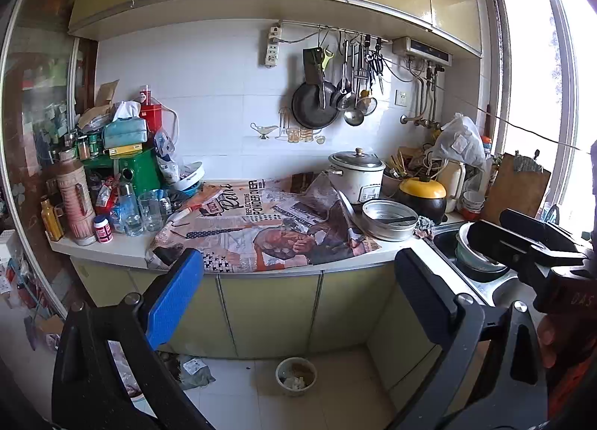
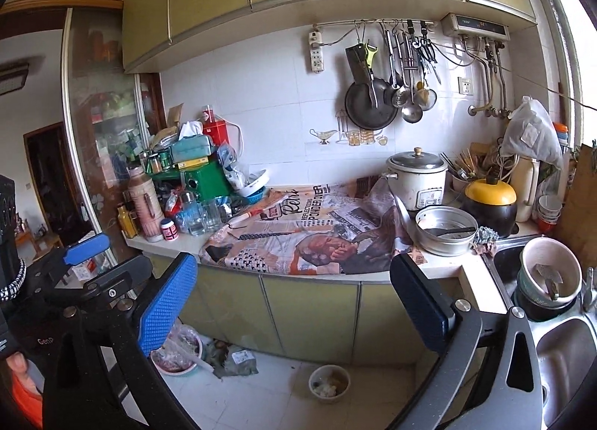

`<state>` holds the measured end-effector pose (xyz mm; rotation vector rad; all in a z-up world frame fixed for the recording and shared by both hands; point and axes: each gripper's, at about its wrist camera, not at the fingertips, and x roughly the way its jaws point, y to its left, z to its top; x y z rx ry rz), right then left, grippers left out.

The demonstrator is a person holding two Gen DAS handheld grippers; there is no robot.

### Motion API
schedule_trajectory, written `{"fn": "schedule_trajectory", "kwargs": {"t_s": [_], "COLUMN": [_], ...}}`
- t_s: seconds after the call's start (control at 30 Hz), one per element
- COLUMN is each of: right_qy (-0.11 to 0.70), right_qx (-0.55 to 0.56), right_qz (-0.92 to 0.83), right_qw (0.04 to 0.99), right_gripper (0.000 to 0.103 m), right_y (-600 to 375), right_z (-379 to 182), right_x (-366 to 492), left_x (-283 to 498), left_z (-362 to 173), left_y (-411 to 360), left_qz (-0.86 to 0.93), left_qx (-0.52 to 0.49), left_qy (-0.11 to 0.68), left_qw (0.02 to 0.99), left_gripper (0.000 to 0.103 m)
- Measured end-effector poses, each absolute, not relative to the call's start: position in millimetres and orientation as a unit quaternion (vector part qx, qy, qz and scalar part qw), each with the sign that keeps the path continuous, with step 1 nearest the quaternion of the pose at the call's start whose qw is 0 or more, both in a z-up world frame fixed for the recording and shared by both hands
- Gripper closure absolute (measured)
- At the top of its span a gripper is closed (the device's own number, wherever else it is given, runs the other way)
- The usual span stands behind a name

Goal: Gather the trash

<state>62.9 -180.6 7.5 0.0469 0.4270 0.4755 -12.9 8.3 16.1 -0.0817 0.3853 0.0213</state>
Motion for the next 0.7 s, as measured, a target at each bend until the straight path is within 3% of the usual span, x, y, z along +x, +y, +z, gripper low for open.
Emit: {"fn": "schedule_trajectory", "kwargs": {"t_s": [0.7], "right_qy": [0.227], "right_qx": [0.024], "right_qz": [0.237], "right_qw": [0.944], "right_gripper": [0.000], "right_y": [-175.1], "right_z": [4.9], "right_x": [59.0], "left_x": [-9.7], "left_z": [10.0], "left_y": [20.7], "left_qz": [0.008], "left_qx": [-0.049], "left_qy": [0.208], "left_qw": [0.977], "left_gripper": [0.001]}}
